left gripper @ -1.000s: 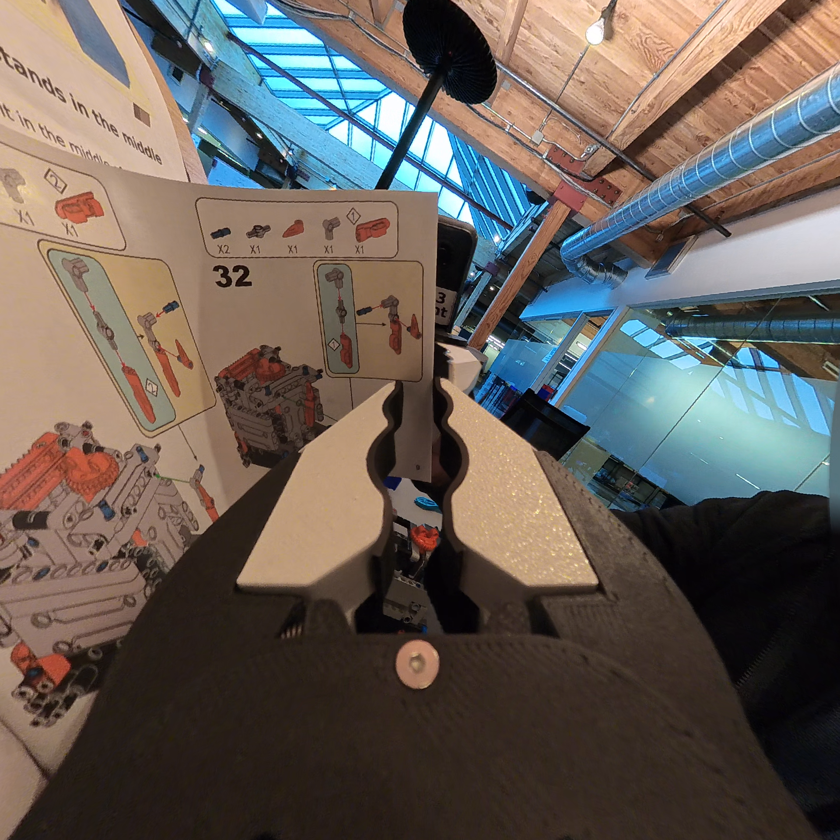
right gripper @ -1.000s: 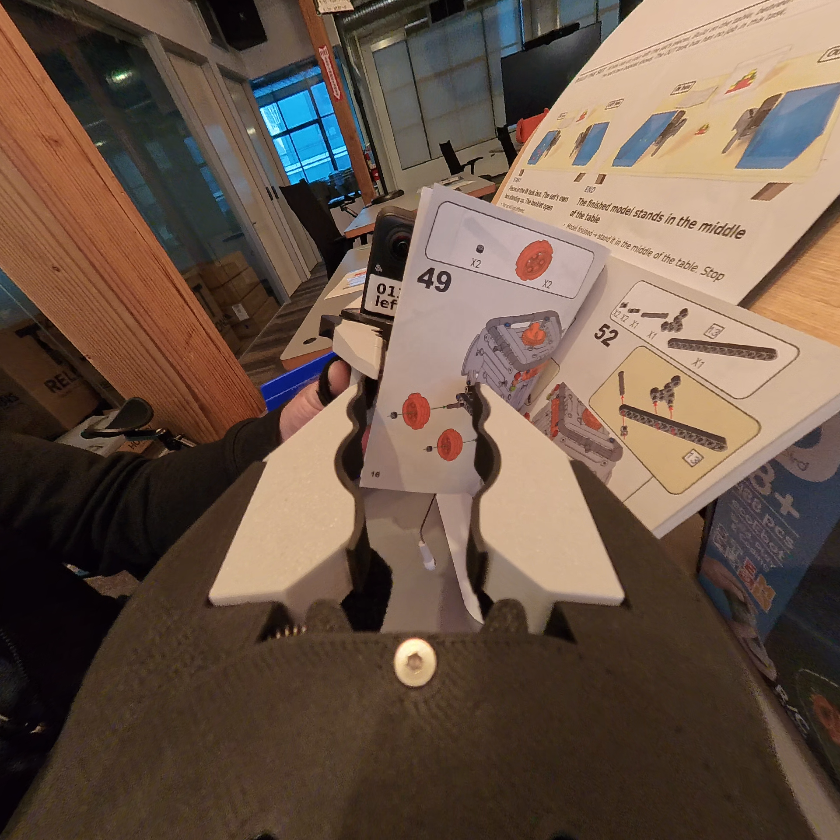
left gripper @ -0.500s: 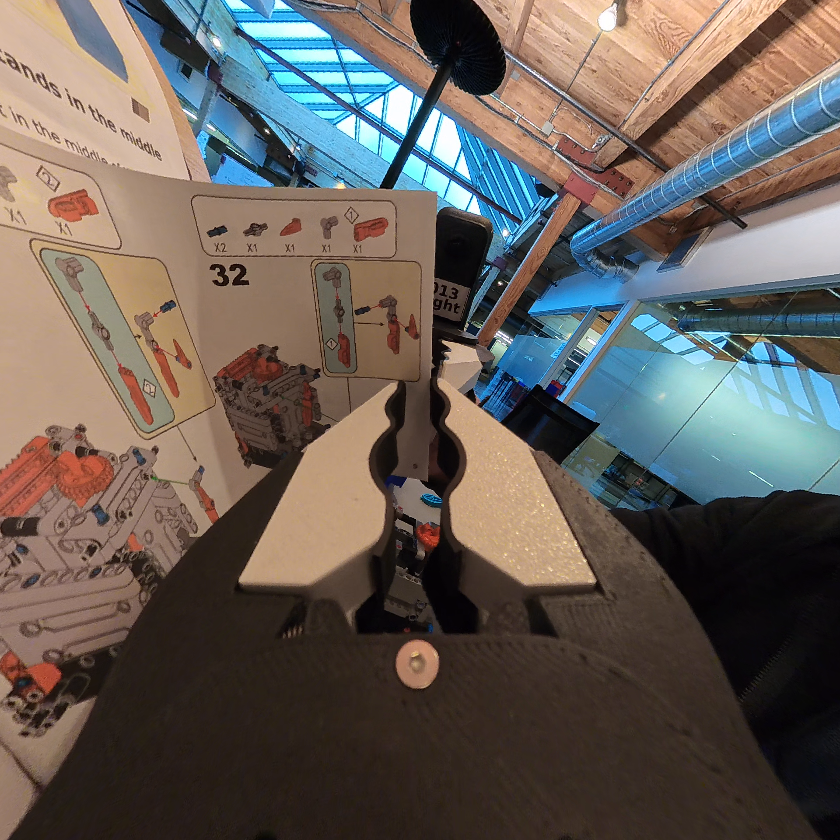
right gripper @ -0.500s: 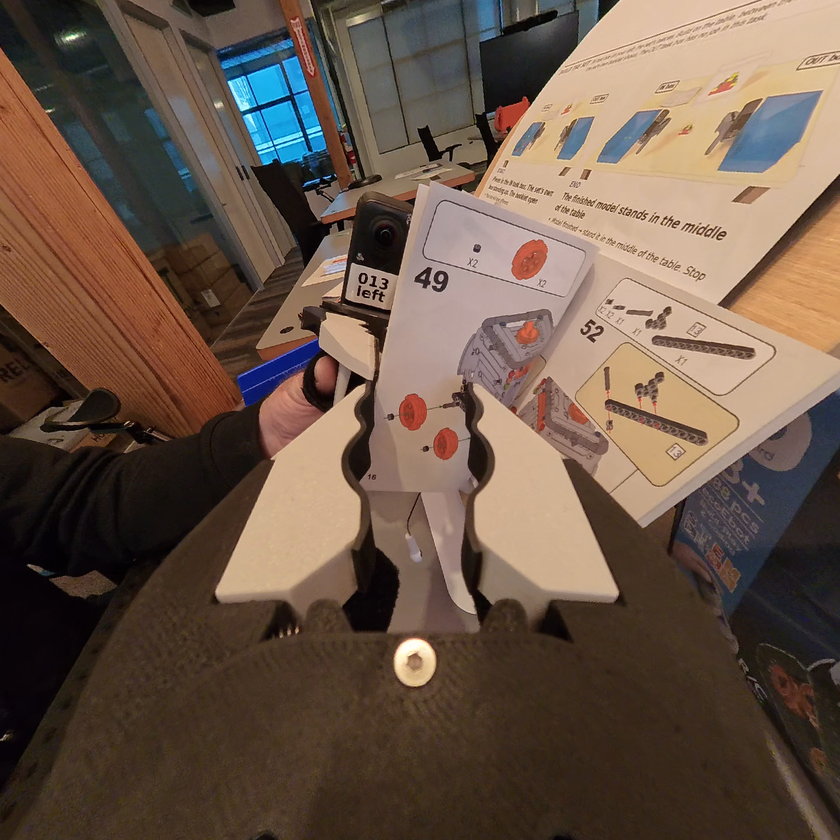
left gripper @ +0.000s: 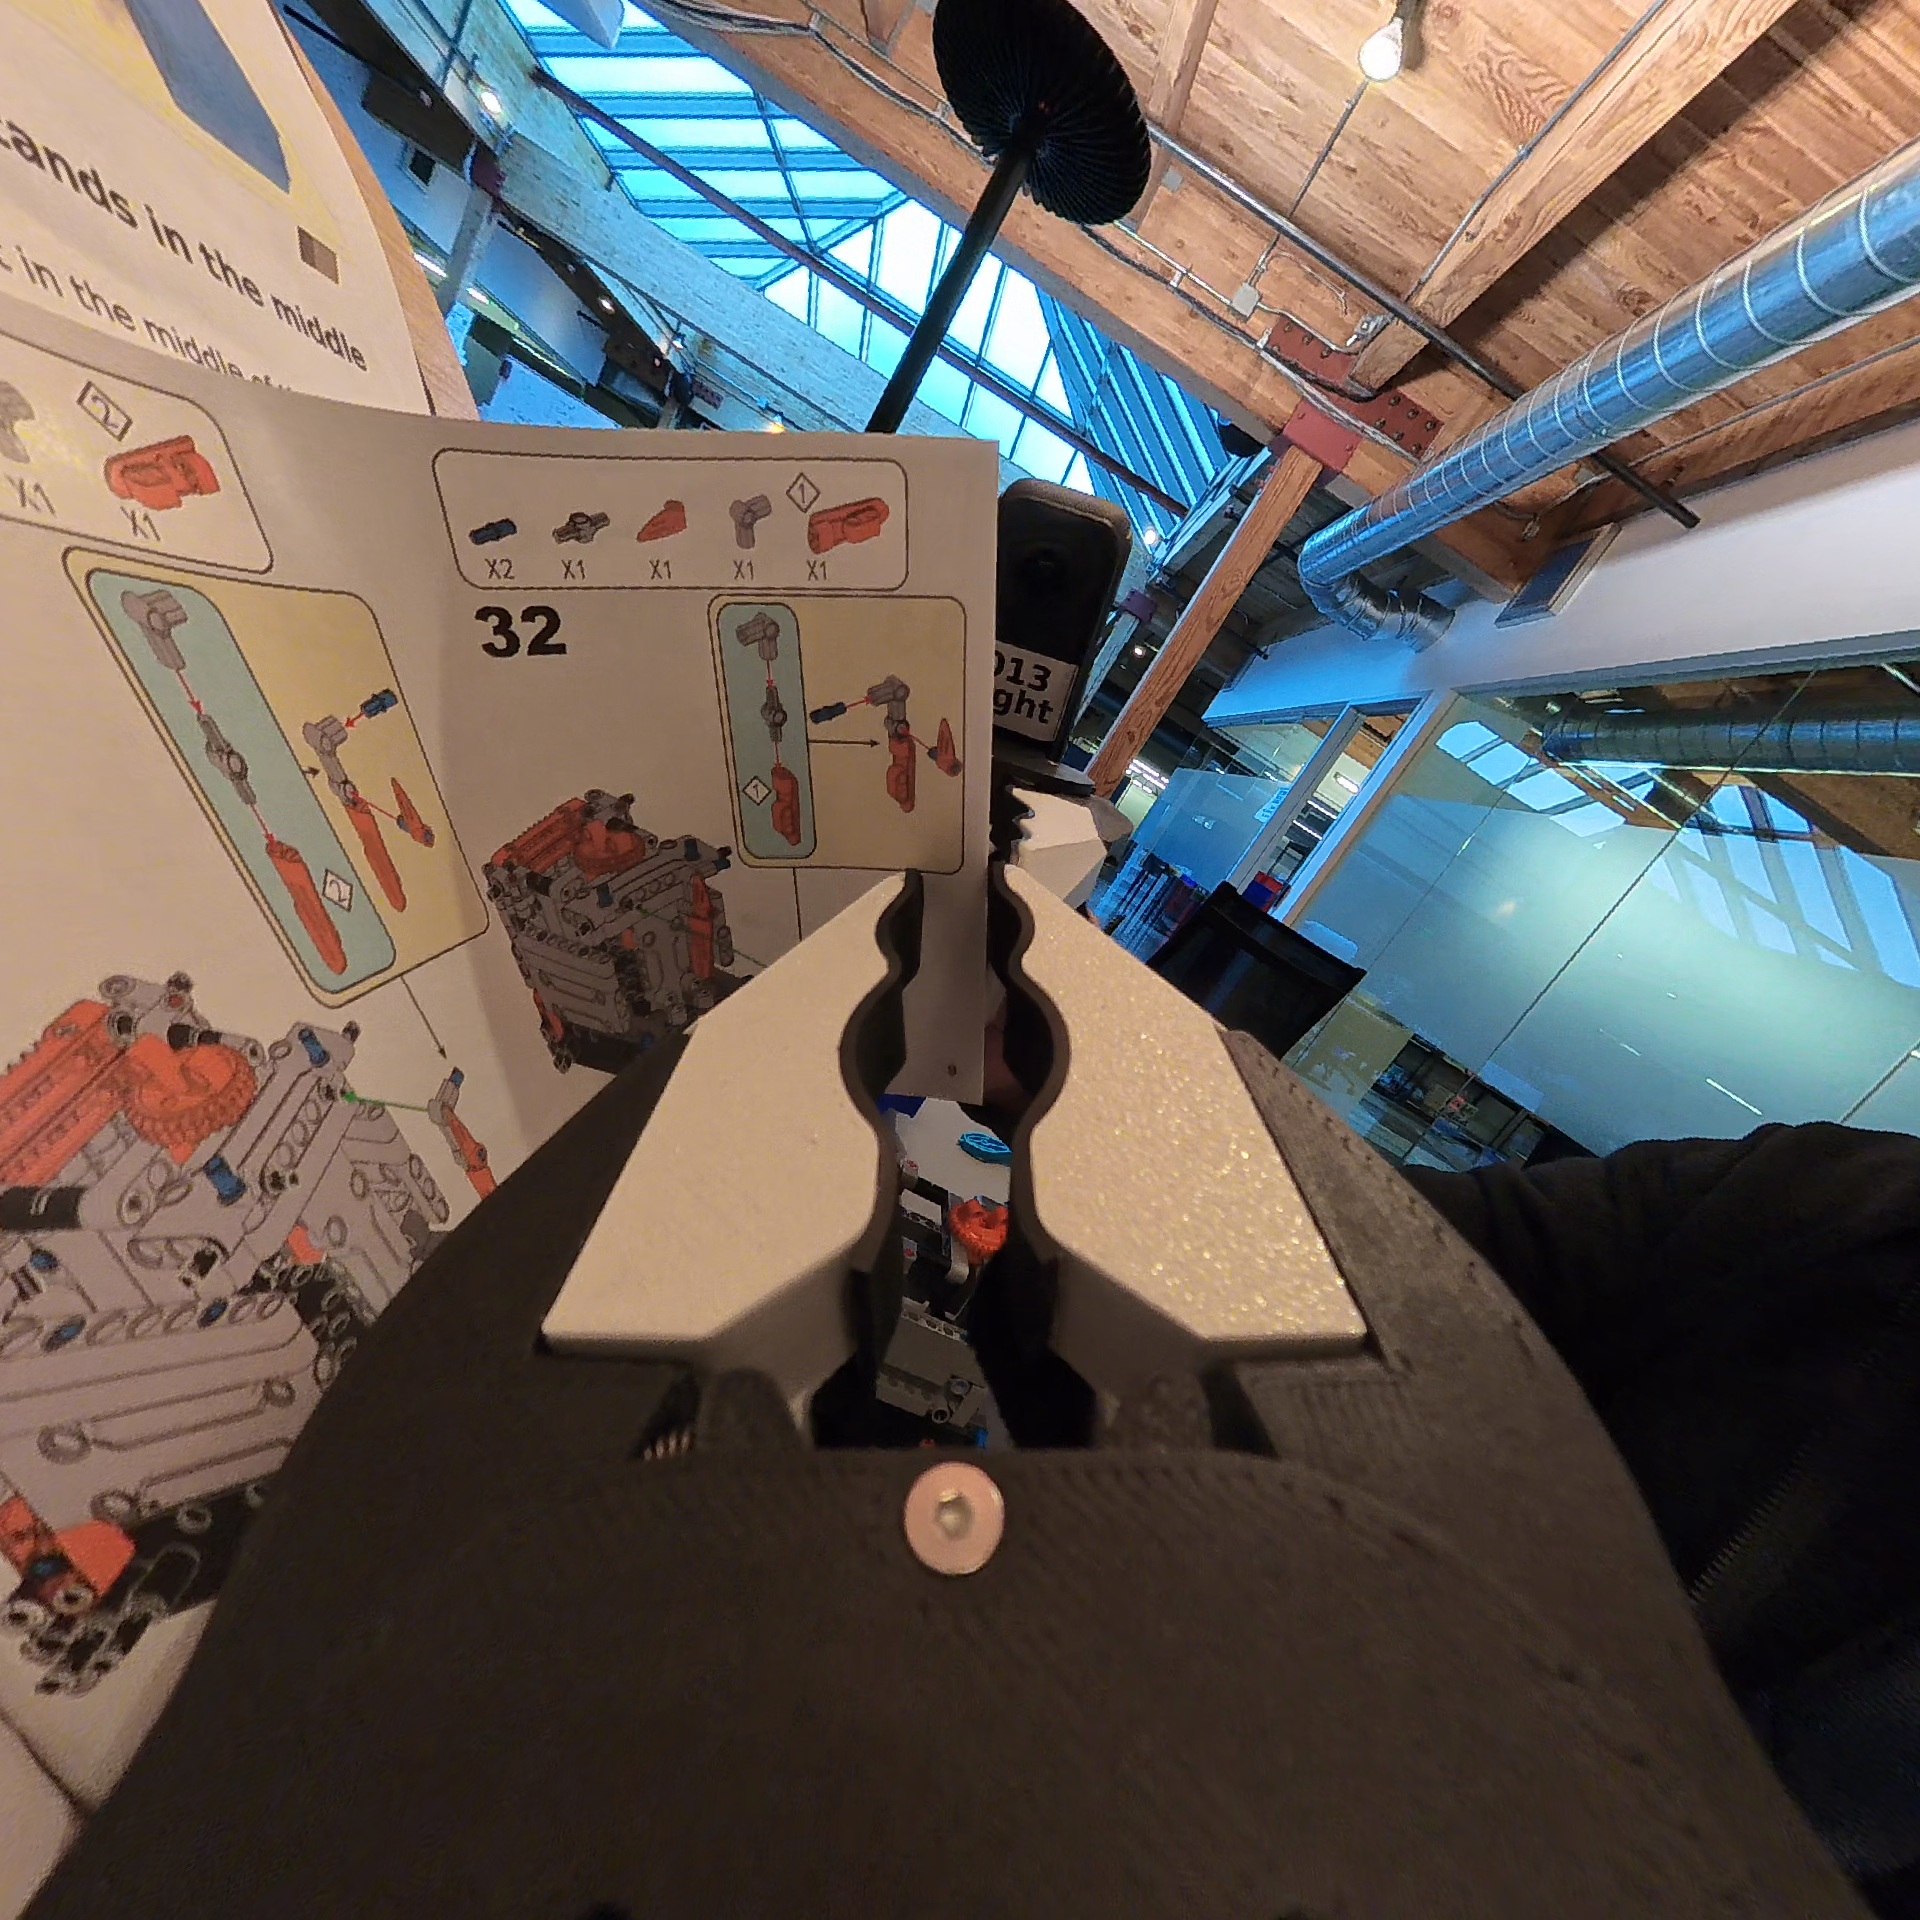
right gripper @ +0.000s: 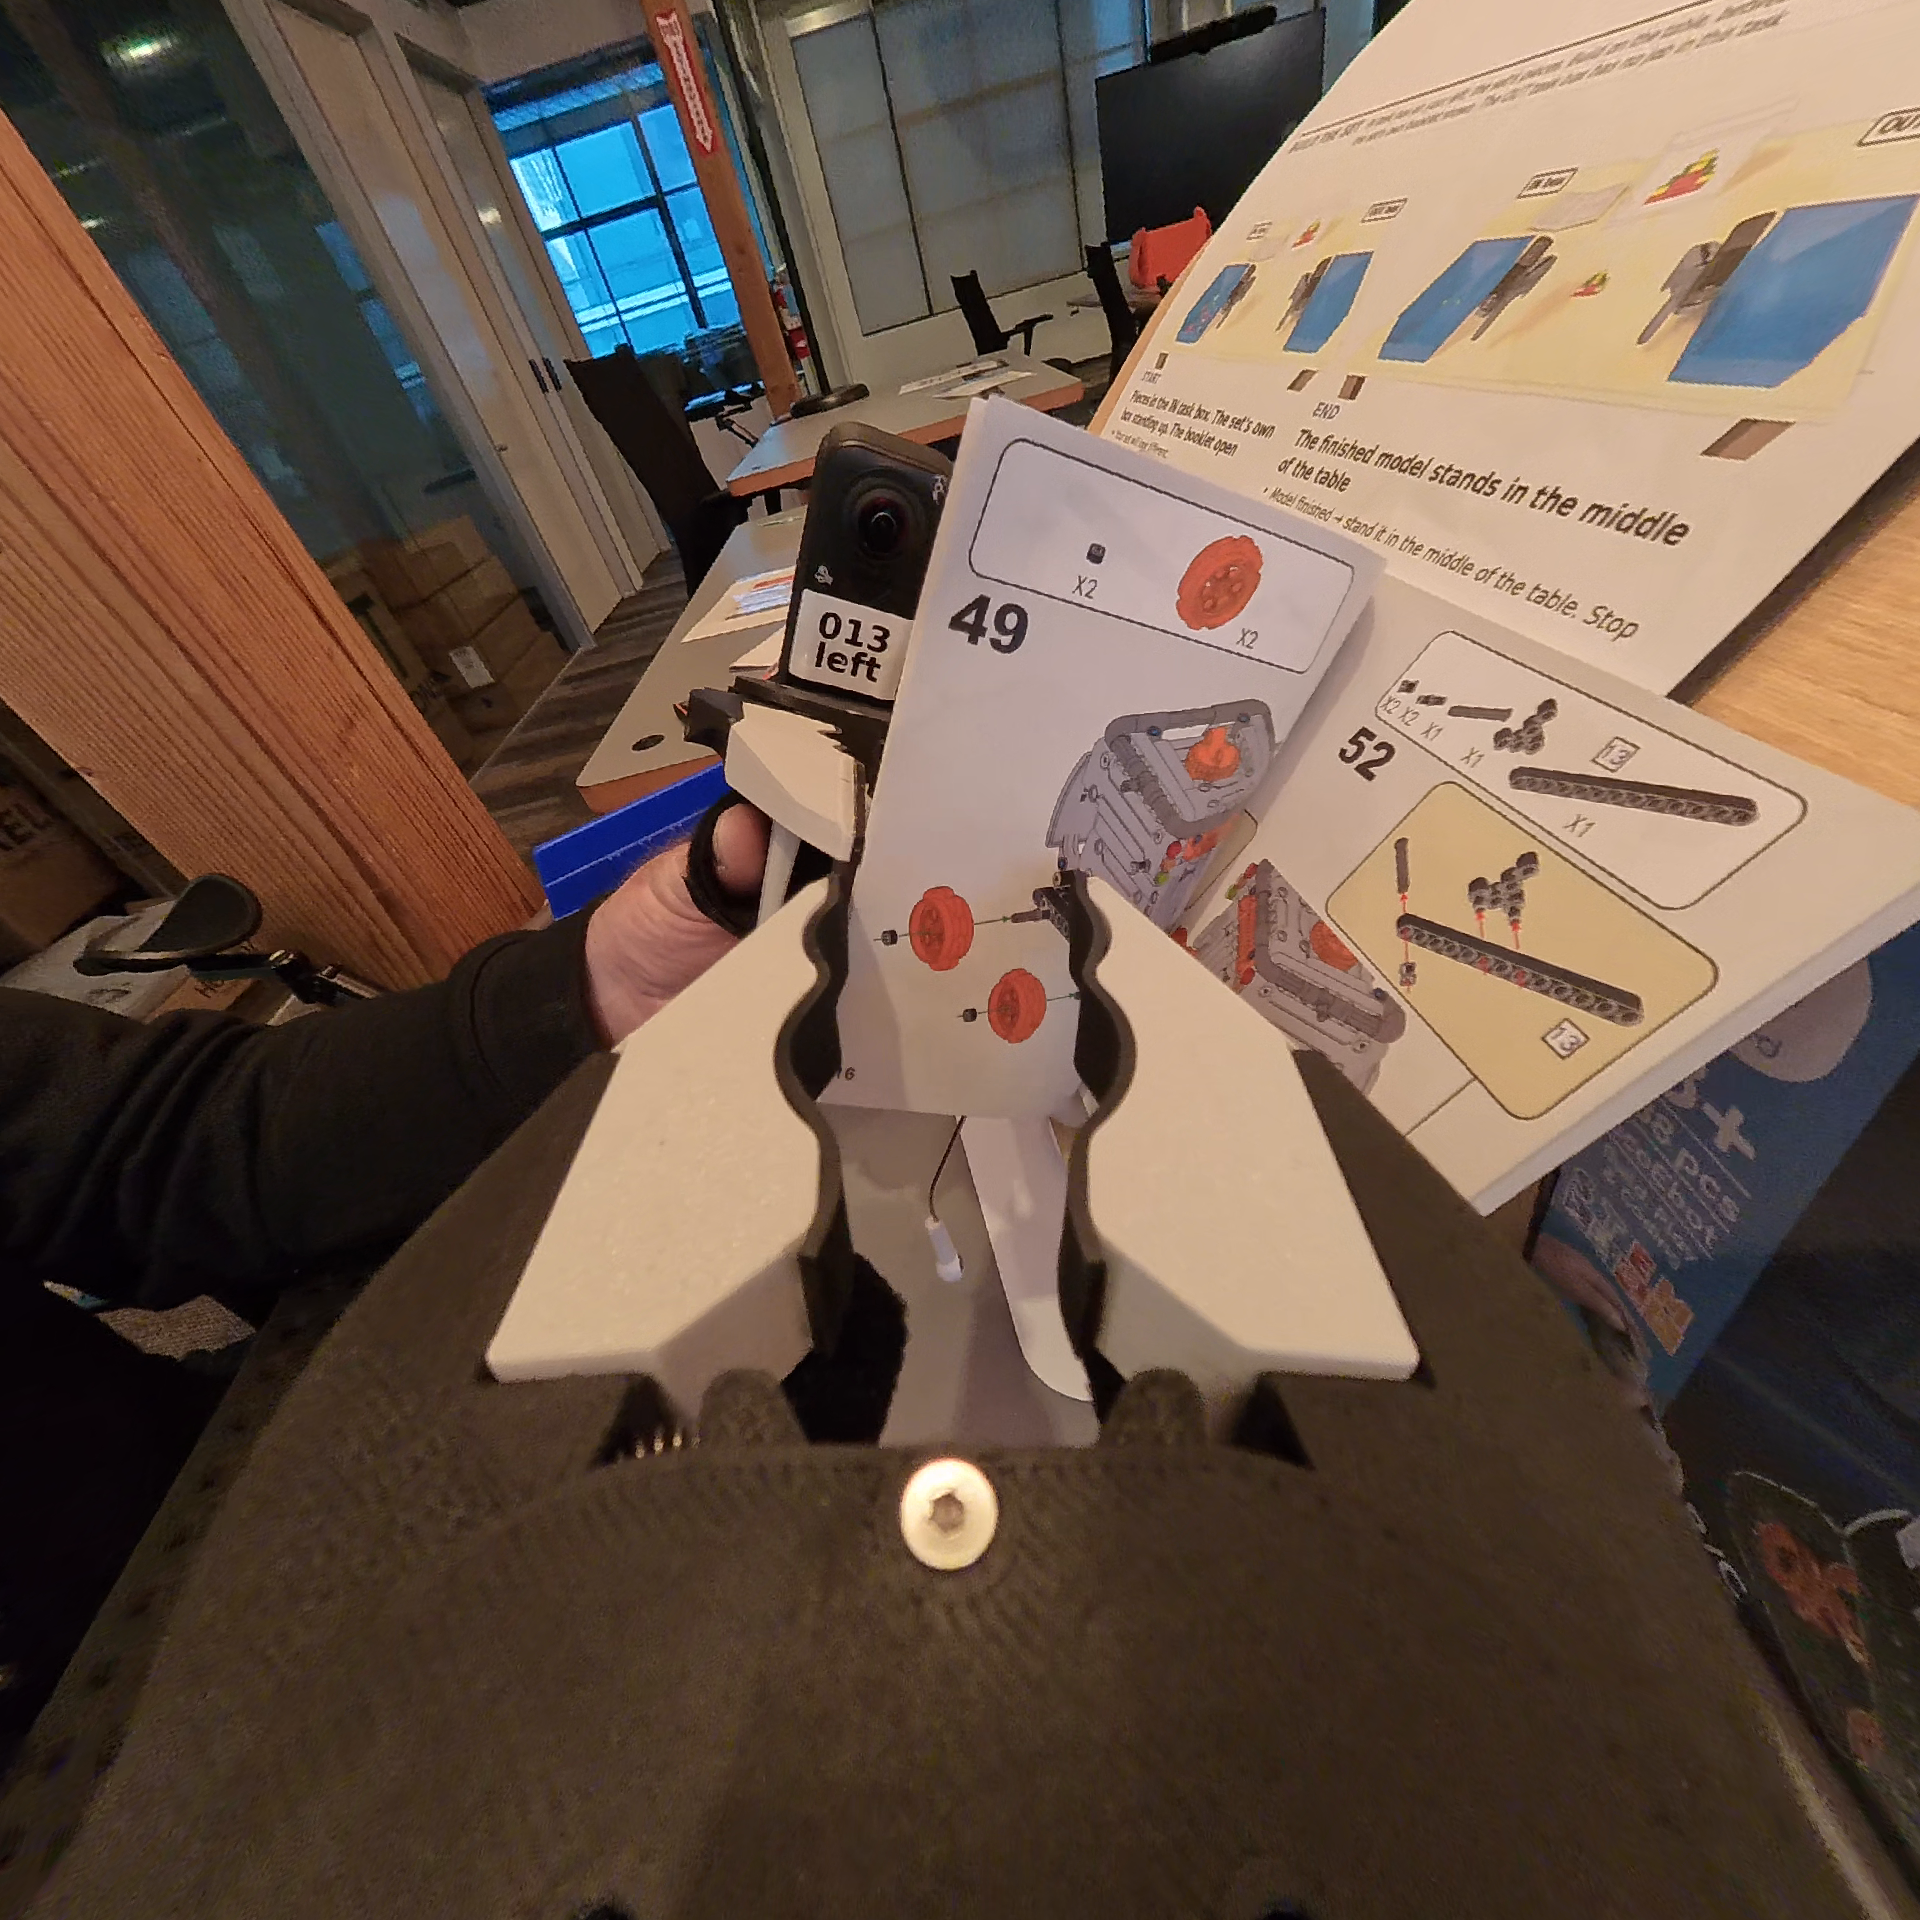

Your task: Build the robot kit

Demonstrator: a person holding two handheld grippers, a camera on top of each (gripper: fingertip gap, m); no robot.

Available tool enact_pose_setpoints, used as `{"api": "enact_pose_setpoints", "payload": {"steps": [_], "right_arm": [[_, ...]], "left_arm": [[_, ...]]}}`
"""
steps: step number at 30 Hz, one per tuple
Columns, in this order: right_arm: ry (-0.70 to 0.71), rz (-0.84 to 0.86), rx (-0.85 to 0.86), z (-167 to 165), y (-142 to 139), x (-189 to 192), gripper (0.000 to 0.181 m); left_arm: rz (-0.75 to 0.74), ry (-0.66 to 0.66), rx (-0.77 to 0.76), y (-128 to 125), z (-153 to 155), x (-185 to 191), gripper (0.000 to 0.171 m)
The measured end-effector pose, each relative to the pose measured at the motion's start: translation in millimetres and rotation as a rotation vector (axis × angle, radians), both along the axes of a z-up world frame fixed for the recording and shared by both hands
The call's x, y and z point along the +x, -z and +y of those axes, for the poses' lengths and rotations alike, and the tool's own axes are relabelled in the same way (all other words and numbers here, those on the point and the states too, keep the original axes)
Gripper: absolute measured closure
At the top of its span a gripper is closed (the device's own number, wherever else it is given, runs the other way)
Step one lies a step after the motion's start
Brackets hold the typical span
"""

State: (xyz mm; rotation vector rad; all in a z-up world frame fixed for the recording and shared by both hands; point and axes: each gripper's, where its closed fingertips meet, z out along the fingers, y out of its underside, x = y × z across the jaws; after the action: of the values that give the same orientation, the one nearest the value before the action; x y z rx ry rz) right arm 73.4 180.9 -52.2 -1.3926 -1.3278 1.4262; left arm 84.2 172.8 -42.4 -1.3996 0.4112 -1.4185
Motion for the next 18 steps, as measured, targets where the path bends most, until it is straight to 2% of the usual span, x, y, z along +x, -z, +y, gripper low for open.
{"api": "enact_pose_setpoints", "payload": {"steps": [13,18], "right_arm": [[-0.012,0.013,-0.019,0.8,-0.8,2.4,0.145],[-0.019,0.014,-0.014,-1.0,-1.2,1.6,0.145]], "left_arm": [[0.003,-0.005,-0.002,0.4,0.6,-0.7,0.164],[0.013,0.000,0.002,0.2,-0.5,1.4,0.157]]}}
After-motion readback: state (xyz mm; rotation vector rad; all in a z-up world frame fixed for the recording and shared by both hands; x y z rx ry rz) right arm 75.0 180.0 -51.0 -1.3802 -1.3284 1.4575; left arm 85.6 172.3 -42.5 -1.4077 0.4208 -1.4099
